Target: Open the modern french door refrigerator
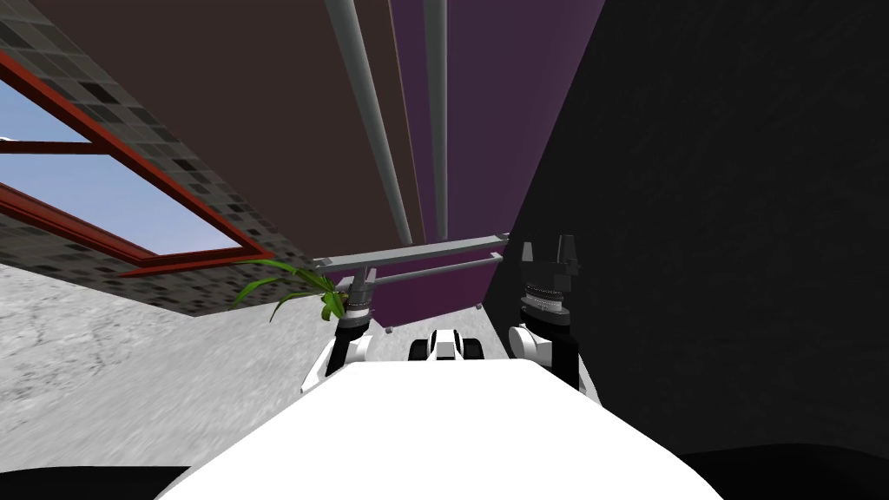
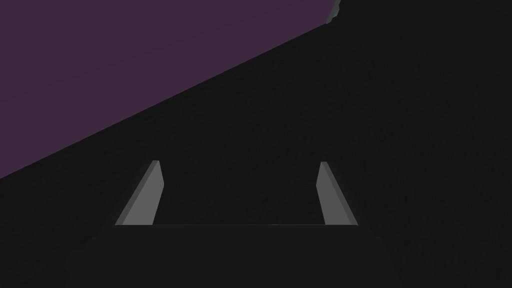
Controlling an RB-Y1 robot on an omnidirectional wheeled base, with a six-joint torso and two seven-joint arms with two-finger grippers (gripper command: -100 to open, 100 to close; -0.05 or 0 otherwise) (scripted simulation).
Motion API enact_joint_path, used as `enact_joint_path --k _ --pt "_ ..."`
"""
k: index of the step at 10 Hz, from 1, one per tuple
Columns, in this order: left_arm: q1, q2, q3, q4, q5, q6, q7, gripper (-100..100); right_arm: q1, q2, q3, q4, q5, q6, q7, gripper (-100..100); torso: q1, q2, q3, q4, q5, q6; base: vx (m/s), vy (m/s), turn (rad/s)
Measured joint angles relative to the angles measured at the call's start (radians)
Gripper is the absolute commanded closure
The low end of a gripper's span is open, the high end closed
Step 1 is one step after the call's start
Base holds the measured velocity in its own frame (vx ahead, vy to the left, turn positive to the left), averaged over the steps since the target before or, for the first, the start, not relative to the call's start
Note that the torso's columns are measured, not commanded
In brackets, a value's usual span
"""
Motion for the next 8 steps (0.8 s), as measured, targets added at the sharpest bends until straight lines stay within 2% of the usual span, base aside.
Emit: enact_joint_path --k 2,4,8 --pt "-0.013 0.002 0.001 0.048 0.0 -0.014 -0.003 -100 0.0 0.0 0.0 0.0 0.0 0.0 0.0 0 0.001 0.001 0.001 0.0 0.0 0.0 0.041 -0.005 0.018" --pt "-0.022 0.005 0.004 0.112 0.001 -0.063 -0.005 -100 0.0 0.0 0.0 0.0 0.0 0.0 0.0 0 0.0 0.0 0.0 0.0 0.0 0.0 0.042 -0.012 0.011" --pt "-0.044 0.005 0.006 0.221 0.001 -0.122 -0.012 -100 0.0 0.0 0.0 0.0 0.0 0.0 0.0 0 0.001 0.0 0.0 0.0 0.0 0.0 0.036 -0.01 0.013"
